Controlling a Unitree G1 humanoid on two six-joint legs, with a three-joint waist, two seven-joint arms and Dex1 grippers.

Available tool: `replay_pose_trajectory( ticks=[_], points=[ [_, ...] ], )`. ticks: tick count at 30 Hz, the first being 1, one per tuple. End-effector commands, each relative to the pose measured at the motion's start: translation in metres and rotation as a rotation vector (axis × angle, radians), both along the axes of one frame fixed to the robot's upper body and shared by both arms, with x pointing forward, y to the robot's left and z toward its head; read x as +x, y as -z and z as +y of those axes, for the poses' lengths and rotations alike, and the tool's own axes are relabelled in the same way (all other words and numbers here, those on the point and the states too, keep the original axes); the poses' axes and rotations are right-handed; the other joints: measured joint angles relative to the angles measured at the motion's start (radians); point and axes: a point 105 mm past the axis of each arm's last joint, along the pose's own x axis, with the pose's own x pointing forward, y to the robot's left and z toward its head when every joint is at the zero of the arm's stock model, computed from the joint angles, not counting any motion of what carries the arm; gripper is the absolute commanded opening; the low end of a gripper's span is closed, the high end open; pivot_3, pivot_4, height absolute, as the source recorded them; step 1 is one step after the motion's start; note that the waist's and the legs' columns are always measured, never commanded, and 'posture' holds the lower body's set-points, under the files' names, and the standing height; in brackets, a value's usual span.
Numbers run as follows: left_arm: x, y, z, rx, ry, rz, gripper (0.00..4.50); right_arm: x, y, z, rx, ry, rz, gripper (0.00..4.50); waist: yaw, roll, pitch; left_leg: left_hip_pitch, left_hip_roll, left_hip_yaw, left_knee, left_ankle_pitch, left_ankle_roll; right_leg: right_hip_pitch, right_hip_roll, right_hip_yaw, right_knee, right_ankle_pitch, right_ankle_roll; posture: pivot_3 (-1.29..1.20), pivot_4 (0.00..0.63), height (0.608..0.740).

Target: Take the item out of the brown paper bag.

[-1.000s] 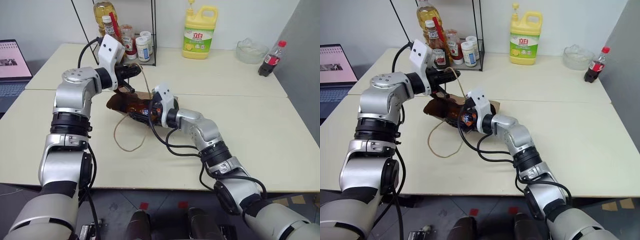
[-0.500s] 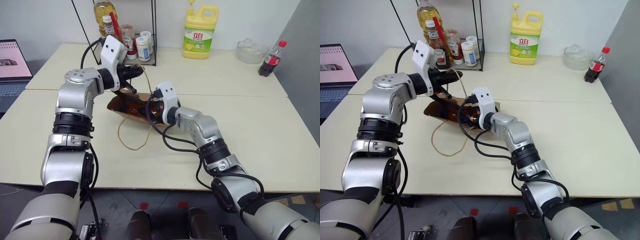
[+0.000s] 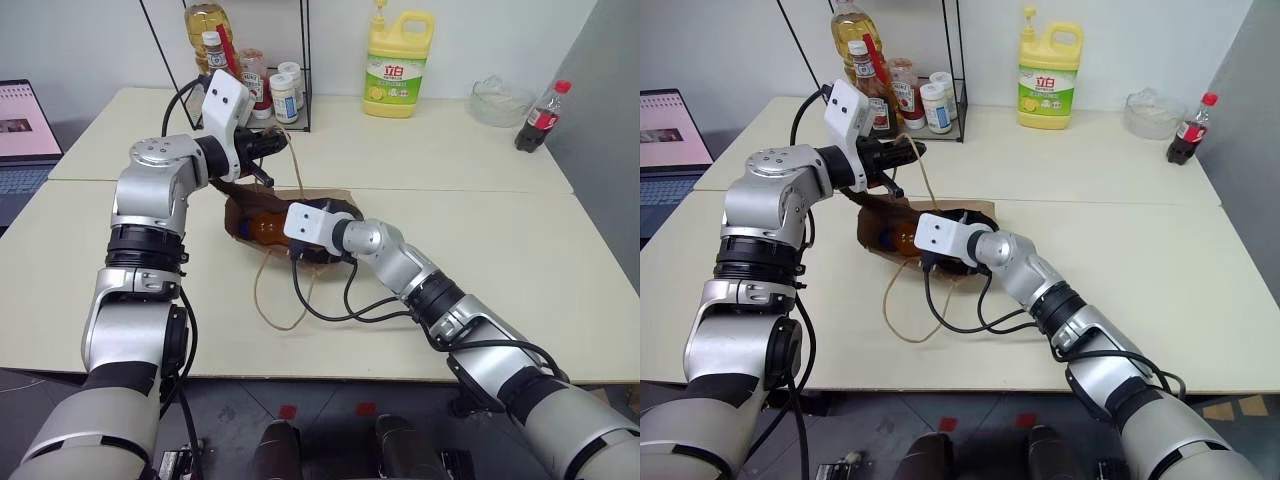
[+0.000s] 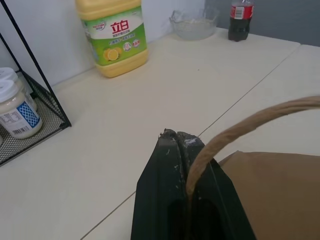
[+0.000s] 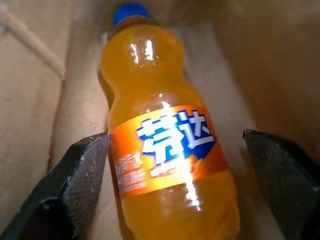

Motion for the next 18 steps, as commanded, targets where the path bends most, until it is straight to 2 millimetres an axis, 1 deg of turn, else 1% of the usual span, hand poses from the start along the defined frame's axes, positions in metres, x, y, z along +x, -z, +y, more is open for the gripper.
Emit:
replay_pose_trajectory(
  ticks=[1,5,8,11,12,13,18],
  points=[
    [-0.005,-0.017,-0.002,-0.017,0.011,-0.058,0.00,0.007,-0.004,-0.003,-0.082,-0.009,-0.074,4.46,0.000,0.000,0.000,0.000,0.000,0.000,0.000,0.000,0.000,0.000,0.000,0.000,0.000,0.000,0.000,0.00,0.150,0.740],
    [-0.006,-0.015,-0.004,-0.021,0.014,-0.054,0.00,0.016,0.009,-0.007,-0.182,0.012,-0.099,4.46,0.000,0.000,0.000,0.000,0.000,0.000,0.000,0.000,0.000,0.000,0.000,0.000,0.000,0.000,0.000,0.00,0.150,0.740],
    [-0.007,-0.014,-0.004,-0.023,0.013,-0.054,0.00,0.019,0.008,-0.006,-0.189,0.013,-0.113,4.46,0.000,0.000,0.000,0.000,0.000,0.000,0.000,0.001,-0.001,0.000,0.000,0.000,0.000,0.000,0.000,0.00,0.150,0.740],
    [-0.006,-0.015,-0.003,-0.023,0.007,-0.055,0.00,0.020,0.007,-0.004,-0.181,0.004,-0.117,3.88,0.000,0.000,0.000,0.000,0.000,0.000,0.000,0.001,-0.001,0.000,0.000,0.000,0.001,0.000,0.000,0.00,0.150,0.740],
    [-0.006,-0.015,-0.003,-0.023,0.006,-0.055,0.00,0.020,0.006,-0.005,-0.179,0.001,-0.118,3.55,0.000,0.000,0.000,0.000,0.000,0.000,0.000,0.001,-0.001,0.000,0.000,0.000,0.001,0.000,0.000,0.00,0.150,0.740],
    [-0.006,-0.014,-0.002,-0.023,0.005,-0.054,0.00,0.020,0.006,-0.005,-0.178,0.000,-0.118,3.36,0.000,0.000,0.000,0.000,0.000,0.000,0.000,0.001,-0.001,0.000,0.000,0.000,0.001,0.000,0.000,0.00,0.150,0.740],
    [-0.006,-0.013,-0.001,-0.022,0.000,-0.052,0.00,0.020,0.004,-0.007,-0.158,-0.005,-0.112,3.30,0.000,0.000,0.000,0.000,0.000,0.000,0.000,0.001,-0.001,0.000,0.000,0.000,0.001,0.000,0.000,0.00,0.150,0.740]
  ],
)
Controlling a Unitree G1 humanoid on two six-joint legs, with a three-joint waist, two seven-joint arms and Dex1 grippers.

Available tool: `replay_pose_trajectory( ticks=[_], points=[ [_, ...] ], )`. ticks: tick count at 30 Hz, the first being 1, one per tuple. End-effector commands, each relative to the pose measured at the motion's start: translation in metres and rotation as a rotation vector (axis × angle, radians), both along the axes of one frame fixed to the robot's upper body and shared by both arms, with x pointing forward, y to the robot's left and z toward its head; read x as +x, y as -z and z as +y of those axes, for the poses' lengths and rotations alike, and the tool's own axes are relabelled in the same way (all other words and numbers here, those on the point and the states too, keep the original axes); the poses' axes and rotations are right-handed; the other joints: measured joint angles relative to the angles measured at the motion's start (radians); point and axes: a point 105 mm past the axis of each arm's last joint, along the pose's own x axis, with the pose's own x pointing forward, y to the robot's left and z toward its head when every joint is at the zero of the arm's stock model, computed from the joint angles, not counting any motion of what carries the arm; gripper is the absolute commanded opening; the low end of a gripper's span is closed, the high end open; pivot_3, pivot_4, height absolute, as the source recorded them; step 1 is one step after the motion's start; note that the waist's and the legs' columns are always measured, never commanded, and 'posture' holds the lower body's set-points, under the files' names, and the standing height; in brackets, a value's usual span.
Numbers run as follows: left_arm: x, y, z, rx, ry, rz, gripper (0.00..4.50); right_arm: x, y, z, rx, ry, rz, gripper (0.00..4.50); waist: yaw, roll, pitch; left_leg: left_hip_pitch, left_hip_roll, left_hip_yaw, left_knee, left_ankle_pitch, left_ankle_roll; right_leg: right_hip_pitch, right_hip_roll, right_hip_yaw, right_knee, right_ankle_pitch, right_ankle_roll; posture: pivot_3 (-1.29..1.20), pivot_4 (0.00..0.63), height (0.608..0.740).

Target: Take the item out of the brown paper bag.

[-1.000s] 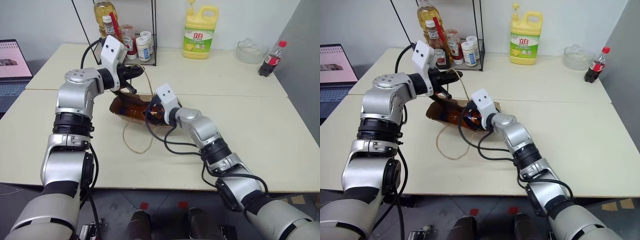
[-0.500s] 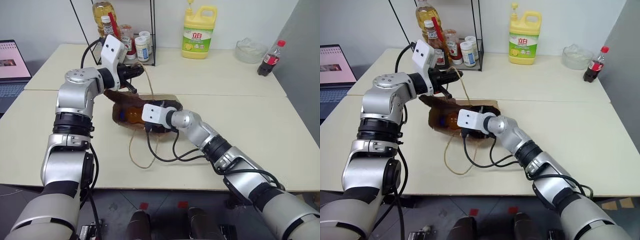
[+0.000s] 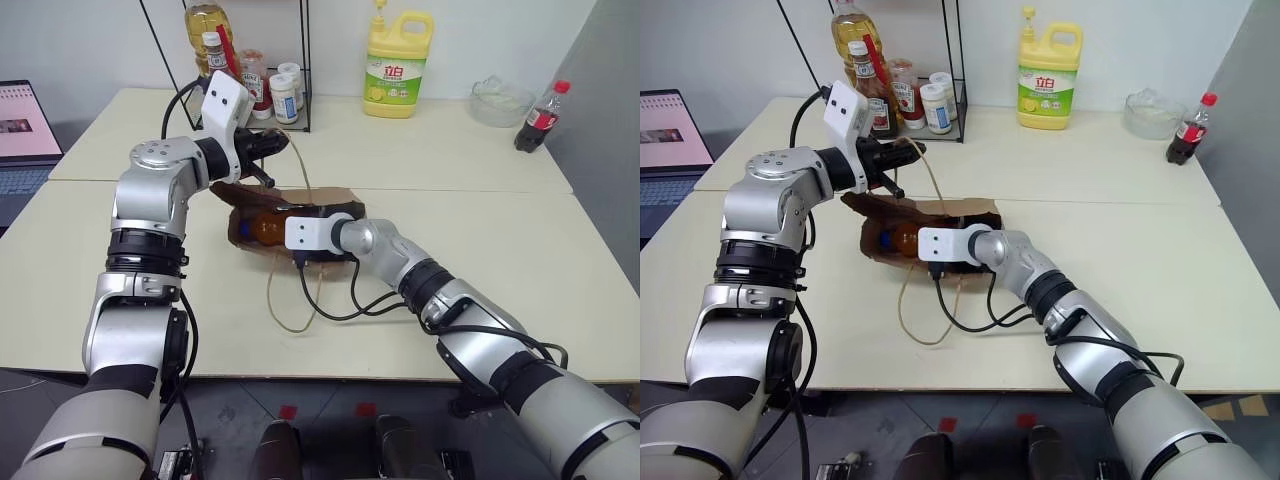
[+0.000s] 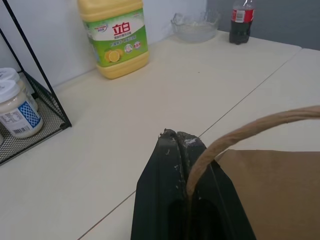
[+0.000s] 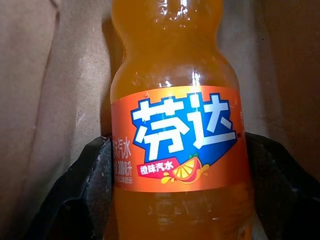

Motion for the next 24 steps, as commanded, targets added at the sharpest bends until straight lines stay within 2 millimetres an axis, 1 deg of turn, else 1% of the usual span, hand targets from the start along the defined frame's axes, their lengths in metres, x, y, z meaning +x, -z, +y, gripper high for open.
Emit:
replay_pose_trajectory(
  ticks=[1,3,5,7,11,14,15,19,24],
  points=[
    [-0.004,-0.013,-0.001,-0.009,0.008,-0.049,0.00,0.003,-0.009,-0.004,0.032,0.006,-0.005,3.30,0.000,0.000,0.000,0.000,0.000,0.000,0.000,0.000,0.000,0.000,0.000,0.000,0.000,0.000,0.000,0.00,0.150,0.740],
    [-0.003,-0.013,-0.001,-0.009,0.006,-0.048,0.00,0.000,-0.014,-0.002,0.055,-0.019,-0.004,3.30,0.000,0.000,0.000,0.000,0.000,0.000,0.000,0.000,0.000,0.000,0.000,0.000,0.000,0.000,0.000,0.00,0.150,0.740],
    [-0.002,-0.013,0.000,-0.005,0.002,-0.048,0.00,-0.007,-0.023,0.003,0.088,-0.083,0.000,3.30,0.000,0.000,0.000,0.000,0.000,0.000,0.000,0.000,0.000,0.000,0.000,0.000,0.000,0.000,0.000,0.00,0.150,0.740],
    [-0.001,-0.013,0.001,0.000,-0.004,-0.049,0.00,-0.013,-0.027,0.004,0.092,-0.127,0.009,3.30,0.000,0.000,0.000,0.000,0.000,0.000,0.000,0.000,0.000,0.000,0.000,0.000,0.000,0.000,0.000,0.00,0.150,0.740],
    [0.005,-0.010,0.004,0.024,-0.051,-0.056,0.00,-0.022,-0.047,-0.006,0.129,-0.195,-0.038,3.30,-0.001,0.000,0.000,-0.001,0.000,0.000,0.000,0.000,0.000,0.000,0.000,0.000,-0.001,0.000,0.000,0.00,0.150,0.740],
    [0.011,-0.006,0.008,0.049,-0.086,-0.055,0.00,-0.036,-0.068,-0.014,0.210,-0.266,-0.069,3.30,0.001,0.000,0.000,-0.001,0.000,0.000,0.000,0.000,0.000,0.000,0.000,0.000,-0.001,0.000,0.000,0.00,0.150,0.740],
    [0.012,-0.005,0.009,0.052,-0.093,-0.055,0.00,-0.039,-0.071,-0.016,0.226,-0.276,-0.071,3.30,0.000,0.000,0.000,-0.001,0.000,0.000,0.000,0.000,0.000,0.000,0.000,0.000,-0.001,0.000,0.000,0.00,0.150,0.740],
    [0.017,-0.004,0.008,0.050,-0.106,-0.058,0.00,-0.051,-0.078,-0.031,0.235,-0.322,-0.112,3.30,0.002,0.000,0.000,-0.001,0.000,0.000,0.000,0.000,0.000,0.000,0.000,0.000,-0.001,0.000,0.000,0.00,0.150,0.740],
    [0.022,-0.004,0.008,0.057,-0.121,-0.062,0.00,-0.071,-0.083,-0.050,0.277,-0.396,-0.103,3.30,0.004,0.000,0.000,-0.001,0.000,0.000,0.000,0.000,0.000,0.000,0.000,0.000,-0.002,0.000,0.000,0.00,0.150,0.740]
  ],
)
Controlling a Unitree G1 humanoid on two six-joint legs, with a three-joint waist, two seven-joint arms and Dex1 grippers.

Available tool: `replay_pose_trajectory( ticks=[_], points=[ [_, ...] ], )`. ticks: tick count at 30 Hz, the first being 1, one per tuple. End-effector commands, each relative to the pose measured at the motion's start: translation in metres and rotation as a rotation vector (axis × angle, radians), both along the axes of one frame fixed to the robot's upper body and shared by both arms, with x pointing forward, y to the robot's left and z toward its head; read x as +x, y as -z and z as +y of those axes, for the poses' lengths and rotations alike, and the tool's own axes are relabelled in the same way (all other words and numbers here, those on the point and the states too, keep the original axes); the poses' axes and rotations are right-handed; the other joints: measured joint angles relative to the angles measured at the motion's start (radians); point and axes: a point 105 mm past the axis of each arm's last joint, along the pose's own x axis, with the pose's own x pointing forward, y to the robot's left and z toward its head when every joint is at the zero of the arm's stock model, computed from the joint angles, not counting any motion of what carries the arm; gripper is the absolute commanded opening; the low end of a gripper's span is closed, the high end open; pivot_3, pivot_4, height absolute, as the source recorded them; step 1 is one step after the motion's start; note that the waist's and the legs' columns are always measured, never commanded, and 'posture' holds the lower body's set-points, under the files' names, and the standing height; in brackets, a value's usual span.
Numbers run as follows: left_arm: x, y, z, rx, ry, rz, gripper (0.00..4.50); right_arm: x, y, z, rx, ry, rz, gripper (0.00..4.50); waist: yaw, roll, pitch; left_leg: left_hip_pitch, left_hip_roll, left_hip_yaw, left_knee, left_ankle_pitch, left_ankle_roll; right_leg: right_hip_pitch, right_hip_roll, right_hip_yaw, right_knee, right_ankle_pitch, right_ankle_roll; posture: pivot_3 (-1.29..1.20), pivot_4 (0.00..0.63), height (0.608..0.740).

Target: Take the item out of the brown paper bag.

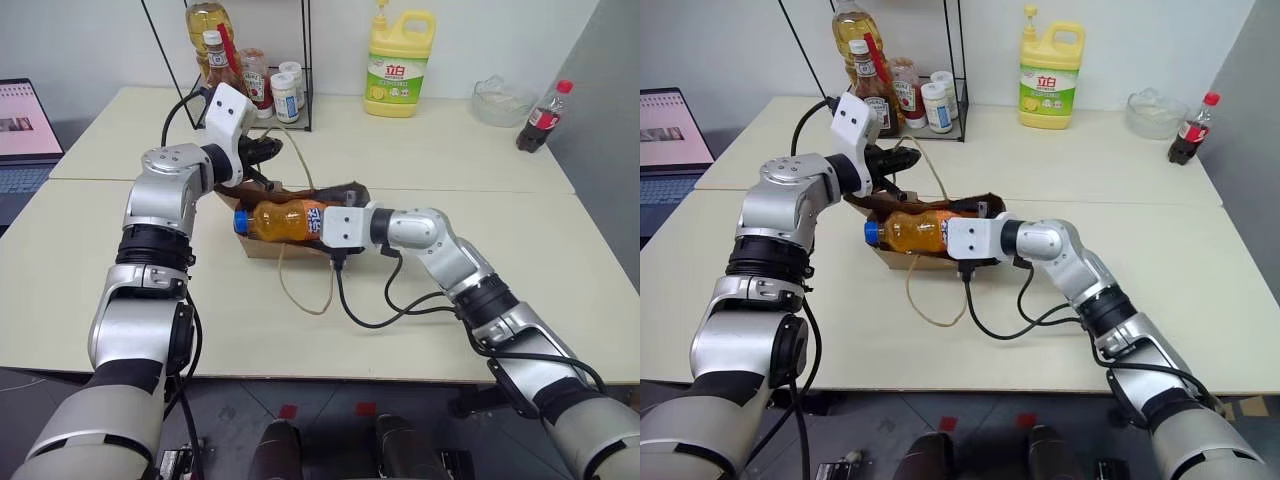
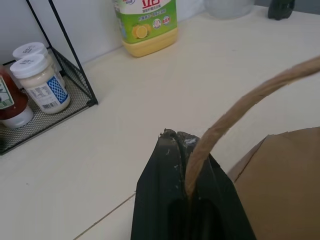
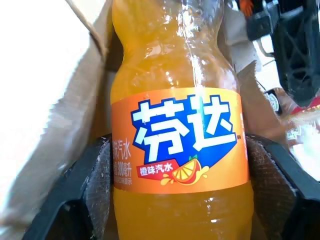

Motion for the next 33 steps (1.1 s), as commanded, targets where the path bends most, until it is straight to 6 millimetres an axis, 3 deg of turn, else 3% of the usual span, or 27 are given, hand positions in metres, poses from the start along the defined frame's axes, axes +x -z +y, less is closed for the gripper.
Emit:
replay_pose_trajectory(
  ticks=[1,4,8,12,16,19,24,29,33],
  points=[
    [0.002,-0.018,-0.004,0.013,-0.003,-0.065,0.00,-0.023,-0.037,-0.009,0.112,-0.112,-0.074,3.30,0.001,0.000,0.000,0.000,0.000,0.000,0.000,0.000,0.000,0.000,0.000,0.000,0.000,0.000,0.000,0.00,0.150,0.740],
    [0.004,-0.018,-0.005,0.020,-0.002,-0.066,0.00,-0.030,-0.048,-0.018,0.175,-0.134,-0.081,3.30,0.001,0.000,0.000,0.000,0.000,0.000,0.000,0.000,0.000,0.000,0.000,0.000,0.000,0.000,0.000,0.00,0.150,0.740],
    [0.004,-0.017,-0.005,0.021,0.003,-0.067,0.00,-0.033,-0.080,-0.036,0.350,-0.091,-0.097,3.30,0.001,0.000,0.000,0.000,0.000,0.000,0.000,0.000,0.000,0.000,0.000,0.000,0.000,0.000,0.000,0.00,0.150,0.740],
    [0.003,-0.015,-0.006,0.022,0.010,-0.065,0.00,-0.024,-0.122,-0.065,0.648,0.075,0.013,3.30,0.003,0.000,0.000,0.000,0.000,0.000,0.000,0.000,-0.001,0.000,0.000,0.000,0.000,0.000,0.000,0.00,0.150,0.740],
    [0.002,-0.013,-0.006,0.023,0.016,-0.061,0.00,-0.002,-0.136,-0.107,0.772,0.322,0.064,3.30,0.005,0.000,0.000,0.000,0.000,0.000,0.000,0.001,-0.001,0.000,0.000,0.000,0.000,0.000,0.000,0.00,0.150,0.740],
    [0.003,-0.012,-0.007,0.025,0.018,-0.060,0.00,0.014,-0.118,-0.144,0.686,0.541,0.041,3.30,0.011,0.000,0.000,-0.001,-0.001,0.000,0.000,0.000,0.000,0.000,0.000,0.000,0.000,0.000,0.000,0.00,0.150,0.740],
    [0.002,-0.010,-0.009,0.038,0.027,-0.065,0.00,0.025,-0.061,-0.201,0.485,0.849,0.144,3.30,0.013,0.000,0.000,-0.002,-0.001,0.000,0.000,-0.001,0.002,-0.001,0.000,0.001,-0.001,0.000,0.000,0.00,0.150,0.740],
    [0.001,-0.006,-0.012,0.051,0.043,-0.063,0.00,0.012,-0.002,-0.229,0.245,0.941,0.312,3.30,0.008,0.001,0.001,-0.003,-0.001,0.001,0.000,-0.001,0.002,-0.002,0.000,0.002,-0.001,0.000,0.000,0.00,0.150,0.740],
    [0.001,-0.004,-0.015,0.047,0.052,-0.062,0.00,0.002,0.028,-0.247,0.192,1.001,0.457,3.30,0.000,0.001,0.001,-0.003,-0.001,0.001,0.000,-0.001,0.002,-0.002,0.000,0.002,-0.001,0.000,0.000,0.00,0.150,0.740]
  ],
)
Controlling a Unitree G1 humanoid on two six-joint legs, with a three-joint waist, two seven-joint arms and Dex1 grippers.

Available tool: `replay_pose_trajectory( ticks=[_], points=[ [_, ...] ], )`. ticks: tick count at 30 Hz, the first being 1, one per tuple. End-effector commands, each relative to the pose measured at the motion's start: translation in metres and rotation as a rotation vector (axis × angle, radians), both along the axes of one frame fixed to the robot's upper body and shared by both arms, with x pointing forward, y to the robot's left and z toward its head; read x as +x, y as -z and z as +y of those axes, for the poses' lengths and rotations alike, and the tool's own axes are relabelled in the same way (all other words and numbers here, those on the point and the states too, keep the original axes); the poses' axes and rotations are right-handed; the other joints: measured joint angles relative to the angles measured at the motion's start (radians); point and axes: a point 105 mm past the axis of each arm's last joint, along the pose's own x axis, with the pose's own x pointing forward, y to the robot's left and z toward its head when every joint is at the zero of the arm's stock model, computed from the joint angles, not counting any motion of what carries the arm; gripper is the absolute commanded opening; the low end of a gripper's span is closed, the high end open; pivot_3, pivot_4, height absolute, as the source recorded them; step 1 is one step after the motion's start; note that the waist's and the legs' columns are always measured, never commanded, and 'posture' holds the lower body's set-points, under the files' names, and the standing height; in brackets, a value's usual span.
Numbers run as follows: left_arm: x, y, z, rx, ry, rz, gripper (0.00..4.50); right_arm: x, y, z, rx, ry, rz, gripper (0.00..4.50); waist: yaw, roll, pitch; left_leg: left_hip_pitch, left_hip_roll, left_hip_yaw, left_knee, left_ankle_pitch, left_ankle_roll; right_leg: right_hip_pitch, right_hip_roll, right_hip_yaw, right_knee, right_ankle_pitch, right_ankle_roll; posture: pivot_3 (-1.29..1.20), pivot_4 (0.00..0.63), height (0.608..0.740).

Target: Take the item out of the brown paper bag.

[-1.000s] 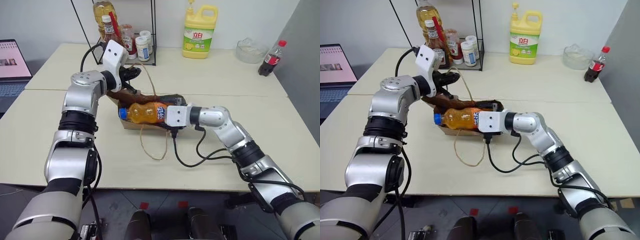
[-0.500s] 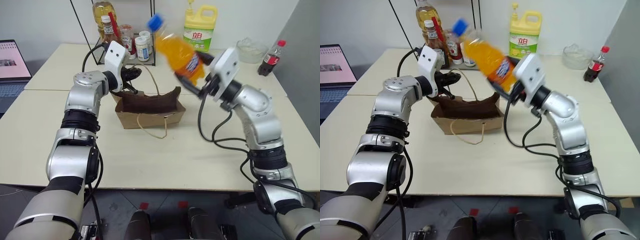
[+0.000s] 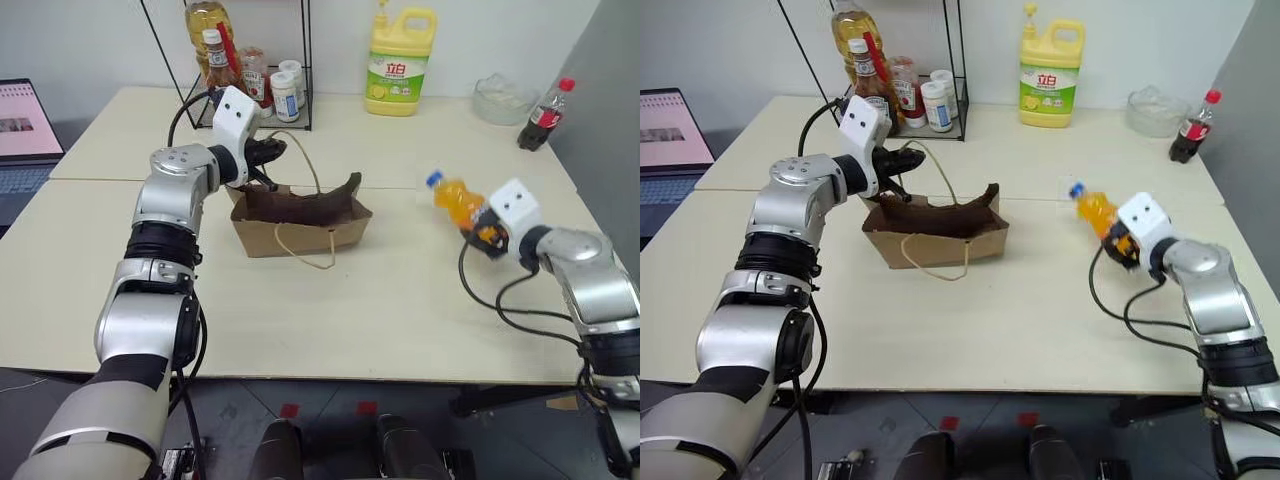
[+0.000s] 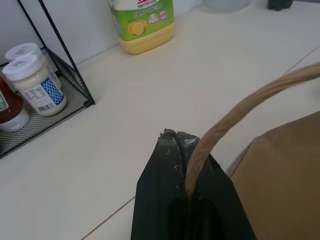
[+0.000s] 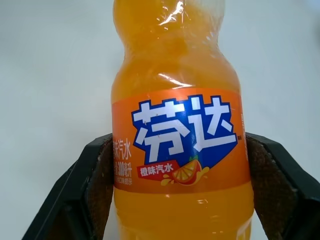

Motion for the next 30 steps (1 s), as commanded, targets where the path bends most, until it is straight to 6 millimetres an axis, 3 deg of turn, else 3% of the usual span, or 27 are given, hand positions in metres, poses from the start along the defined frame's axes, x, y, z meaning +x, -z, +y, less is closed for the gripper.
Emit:
replay_pose_trajectory(
  ticks=[1,5,7,9,15,18,24,30],
  points=[
    [-0.003,-0.016,-0.008,0.014,0.034,-0.067,0.00,-0.002,-0.011,-0.007,0.017,0.006,0.004,3.30,-0.002,0.000,0.000,0.000,0.000,0.000,0.000,0.000,0.000,0.000,0.000,0.000,0.000,0.000,0.000,0.00,0.150,0.740],
    [-0.003,-0.016,-0.010,0.012,0.036,-0.068,0.00,-0.004,-0.004,-0.010,-0.013,-0.009,0.043,3.30,0.000,0.000,0.000,0.000,0.000,0.000,0.000,0.000,0.000,0.001,0.000,0.000,0.000,0.000,0.000,0.00,0.150,0.740],
    [-0.004,-0.015,-0.009,0.011,0.038,-0.069,0.00,-0.004,-0.002,-0.012,-0.020,-0.004,0.045,4.04,0.001,0.000,0.000,0.000,0.000,0.000,0.001,0.000,0.000,0.001,0.000,0.000,0.000,0.000,0.000,0.00,0.150,0.740],
    [-0.004,-0.015,-0.009,0.010,0.039,-0.069,0.00,-0.003,-0.003,-0.013,-0.021,-0.002,0.044,4.48,0.001,0.000,0.000,0.000,0.000,0.000,0.001,0.000,0.000,0.001,0.000,0.000,0.000,0.000,0.000,0.00,0.150,0.740],
    [-0.006,-0.016,0.000,0.011,0.014,-0.077,0.00,-0.002,-0.033,0.002,0.035,-0.068,-0.073,4.48,0.001,0.000,0.000,0.000,0.000,0.000,0.001,0.001,-0.001,0.001,0.000,0.000,0.000,0.000,0.000,0.00,0.150,0.740],
    [-0.008,-0.019,0.005,-0.021,0.021,-0.064,0.61,-0.007,-0.049,0.017,0.117,-0.103,-0.121,4.50,0.000,0.000,0.000,0.000,0.000,0.000,0.001,0.001,-0.001,0.001,0.000,0.000,0.000,0.000,0.000,0.00,0.150,0.740],
    [-0.017,-0.023,0.017,-0.071,0.019,-0.053,2.52,-0.013,-0.063,0.035,0.274,-0.069,-0.212,4.50,0.001,0.000,0.000,0.000,0.000,0.000,0.001,0.001,-0.002,0.001,0.000,0.000,0.001,0.000,0.000,0.00,0.150,0.740],
    [-0.040,-0.037,0.049,-0.186,-0.046,-0.079,4.43,-0.025,-0.054,0.052,0.333,-0.055,-0.266,4.50,0.001,0.000,0.000,0.000,0.001,0.000,0.001,0.001,-0.002,0.001,0.000,0.000,0.001,0.000,0.000,0.00,0.150,0.740]
  ],
)
